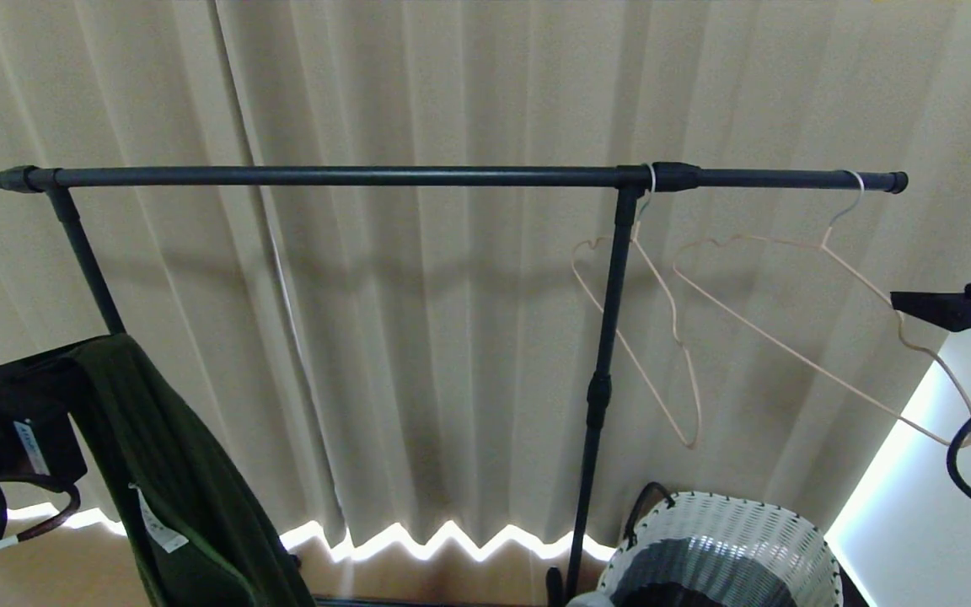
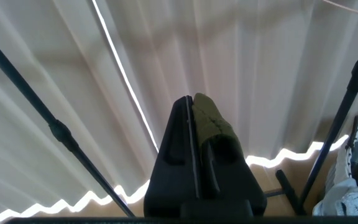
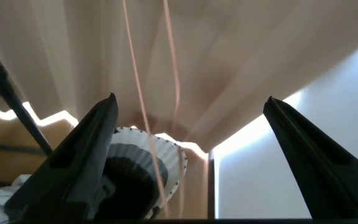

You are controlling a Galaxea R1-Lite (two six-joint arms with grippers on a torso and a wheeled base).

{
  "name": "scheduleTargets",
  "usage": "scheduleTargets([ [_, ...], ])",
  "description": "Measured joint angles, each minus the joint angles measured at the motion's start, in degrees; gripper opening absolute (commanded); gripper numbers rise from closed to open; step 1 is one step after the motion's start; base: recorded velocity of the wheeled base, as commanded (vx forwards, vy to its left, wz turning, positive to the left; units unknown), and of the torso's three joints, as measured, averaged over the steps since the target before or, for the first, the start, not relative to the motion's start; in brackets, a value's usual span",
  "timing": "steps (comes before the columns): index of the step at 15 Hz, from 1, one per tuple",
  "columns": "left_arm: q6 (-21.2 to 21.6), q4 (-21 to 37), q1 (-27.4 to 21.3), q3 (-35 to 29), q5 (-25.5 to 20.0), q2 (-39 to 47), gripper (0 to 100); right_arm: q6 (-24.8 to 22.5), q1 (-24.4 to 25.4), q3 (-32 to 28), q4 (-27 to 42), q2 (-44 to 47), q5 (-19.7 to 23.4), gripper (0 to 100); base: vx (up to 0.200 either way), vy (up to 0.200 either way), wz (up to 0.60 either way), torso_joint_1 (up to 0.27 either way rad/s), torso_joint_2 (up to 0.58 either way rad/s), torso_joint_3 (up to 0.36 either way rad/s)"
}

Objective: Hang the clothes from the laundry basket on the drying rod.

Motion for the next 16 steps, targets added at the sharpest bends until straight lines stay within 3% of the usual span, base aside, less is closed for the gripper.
scheduleTargets([
  [4, 0.0, 0.0, -0.1, 0.4, 0.0, -0.7, 0, 0.1, -0.7, -7.5, 5.3, 10.7, 0.5, 100, 0.000, 0.000, 0.00, 0.000, 0.00, 0.000],
  [8, 0.0, 0.0, -0.1, 0.3, 0.0, -1.0, 0, 0.3, -0.9, -8.2, 5.1, 16.3, 0.9, 100, 0.000, 0.000, 0.00, 0.000, 0.00, 0.000],
  [16, 0.0, 0.1, -2.2, 0.2, 0.0, -1.3, 0, 0.3, 0.3, -6.6, 5.2, 16.4, 1.3, 100, 0.000, 0.000, 0.00, 0.000, 0.00, 0.000],
])
